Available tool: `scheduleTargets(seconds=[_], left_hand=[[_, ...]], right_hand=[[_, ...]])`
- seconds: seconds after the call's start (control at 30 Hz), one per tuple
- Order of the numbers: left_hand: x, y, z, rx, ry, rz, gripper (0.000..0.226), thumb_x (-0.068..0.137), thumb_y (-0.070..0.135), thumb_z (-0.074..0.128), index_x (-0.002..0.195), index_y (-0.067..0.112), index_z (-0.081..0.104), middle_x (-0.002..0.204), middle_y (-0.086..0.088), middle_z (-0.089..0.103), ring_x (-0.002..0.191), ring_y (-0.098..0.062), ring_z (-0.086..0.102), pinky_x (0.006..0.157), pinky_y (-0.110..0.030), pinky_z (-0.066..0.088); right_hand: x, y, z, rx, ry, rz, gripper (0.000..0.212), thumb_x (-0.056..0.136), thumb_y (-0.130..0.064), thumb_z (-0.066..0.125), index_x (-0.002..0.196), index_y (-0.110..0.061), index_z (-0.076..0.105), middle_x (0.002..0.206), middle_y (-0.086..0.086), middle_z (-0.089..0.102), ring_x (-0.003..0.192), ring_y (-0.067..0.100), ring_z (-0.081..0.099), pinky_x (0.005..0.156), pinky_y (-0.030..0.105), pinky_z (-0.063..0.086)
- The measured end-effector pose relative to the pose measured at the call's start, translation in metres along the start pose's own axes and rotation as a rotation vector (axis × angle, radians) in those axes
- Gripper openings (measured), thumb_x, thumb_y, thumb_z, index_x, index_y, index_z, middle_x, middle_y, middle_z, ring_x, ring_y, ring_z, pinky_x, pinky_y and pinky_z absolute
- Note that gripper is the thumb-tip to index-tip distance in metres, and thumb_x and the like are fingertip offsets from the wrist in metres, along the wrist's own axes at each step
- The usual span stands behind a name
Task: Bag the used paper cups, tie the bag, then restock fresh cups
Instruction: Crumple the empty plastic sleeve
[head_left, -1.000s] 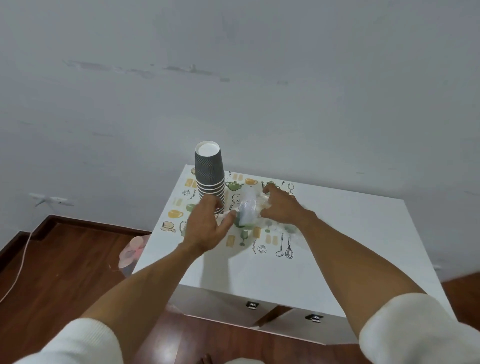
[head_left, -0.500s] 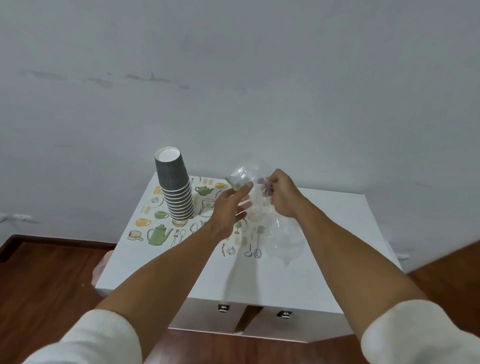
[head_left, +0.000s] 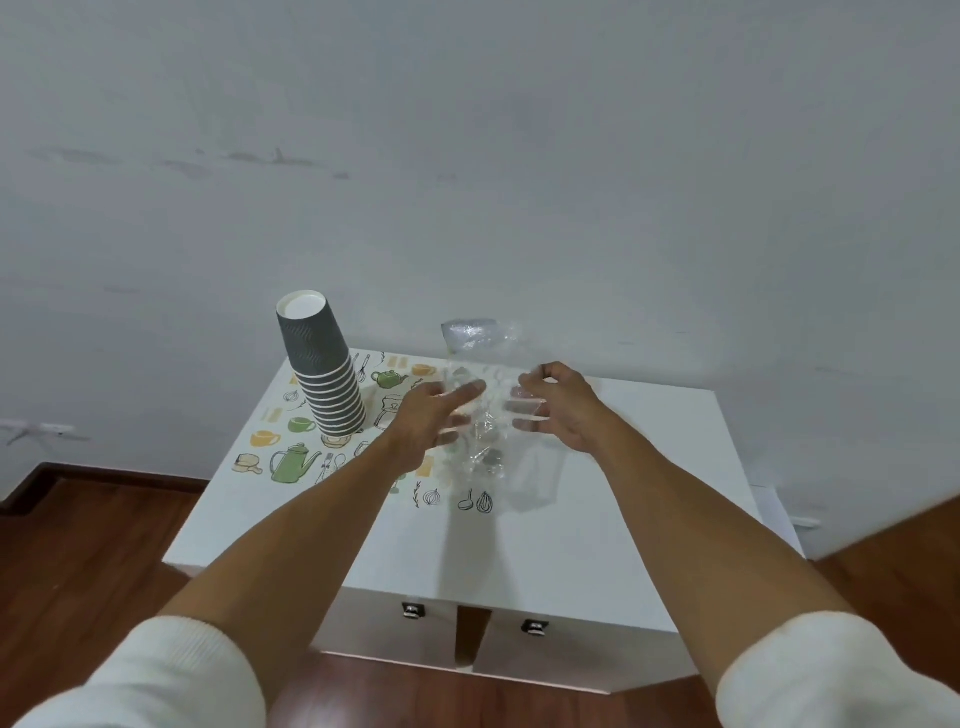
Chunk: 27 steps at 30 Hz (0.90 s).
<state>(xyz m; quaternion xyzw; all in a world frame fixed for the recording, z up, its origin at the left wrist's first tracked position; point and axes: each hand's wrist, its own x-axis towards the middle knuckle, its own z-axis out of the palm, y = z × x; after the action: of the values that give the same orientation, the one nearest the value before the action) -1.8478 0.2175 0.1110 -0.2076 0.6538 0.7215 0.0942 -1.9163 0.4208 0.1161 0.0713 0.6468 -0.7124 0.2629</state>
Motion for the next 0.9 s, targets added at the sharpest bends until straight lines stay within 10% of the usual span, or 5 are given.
scheduleTargets(seconds=[0.13, 0.33, 0.43, 0.7, 0.9], left_hand=[[-0.004, -0.011, -0.003, 0.043, 0.065, 0.042, 0.033, 0.089, 0.006, 0.074, 0.119, 0.003, 0.062, 0.098, -0.011, 0.075, 0.075, -0.017, 0.073, 0.078, -0.036, 0.059], [-0.019, -0.018, -0.02, -0.116, -0.097, -0.079, 0.018, 0.101, 0.015, 0.055, 0.118, 0.017, 0.062, 0.119, -0.011, 0.074, 0.11, -0.031, 0.072, 0.095, -0.044, 0.055], [-0.026, -0.027, -0.027, -0.212, -0.049, -0.155, 0.033, 0.101, 0.024, 0.051, 0.129, 0.01, 0.061, 0.13, -0.012, 0.069, 0.11, -0.033, 0.07, 0.1, -0.052, 0.053], [-0.05, -0.026, -0.078, -0.233, -0.153, -0.348, 0.09, 0.062, 0.085, 0.067, 0.129, 0.024, 0.062, 0.128, -0.013, 0.067, 0.117, -0.041, 0.064, 0.091, -0.062, 0.051], [-0.074, -0.032, -0.141, -0.067, -0.246, -0.337, 0.036, 0.076, 0.02, 0.085, 0.109, 0.009, 0.076, 0.114, -0.012, 0.068, 0.091, -0.022, 0.064, 0.09, -0.034, 0.054]], right_hand=[[-0.003, 0.008, 0.0, -0.093, -0.14, 0.003, 0.044, 0.086, -0.006, 0.079, 0.12, -0.015, 0.052, 0.108, 0.015, 0.076, 0.1, 0.033, 0.075, 0.094, 0.046, 0.055], [0.002, 0.019, 0.004, -0.029, -0.212, 0.018, 0.029, 0.089, 0.004, 0.068, 0.105, -0.019, 0.074, 0.084, 0.001, 0.064, 0.08, 0.018, 0.056, 0.078, 0.04, 0.056], [0.002, 0.026, 0.019, 0.072, -0.194, 0.036, 0.028, 0.089, 0.012, 0.058, 0.092, -0.012, 0.072, 0.09, 0.012, 0.065, 0.083, 0.029, 0.056, 0.082, 0.056, 0.058], [-0.011, 0.042, 0.062, -0.054, -0.078, -0.069, 0.03, 0.087, 0.023, 0.054, 0.071, 0.0, 0.06, 0.085, 0.012, 0.065, 0.074, 0.024, 0.062, 0.069, 0.037, 0.064], [-0.031, 0.062, 0.126, -0.24, 0.076, -0.207, 0.049, 0.087, 0.021, 0.047, 0.057, -0.015, 0.062, 0.096, 0.01, 0.073, 0.097, 0.023, 0.067, 0.088, 0.034, 0.056]])
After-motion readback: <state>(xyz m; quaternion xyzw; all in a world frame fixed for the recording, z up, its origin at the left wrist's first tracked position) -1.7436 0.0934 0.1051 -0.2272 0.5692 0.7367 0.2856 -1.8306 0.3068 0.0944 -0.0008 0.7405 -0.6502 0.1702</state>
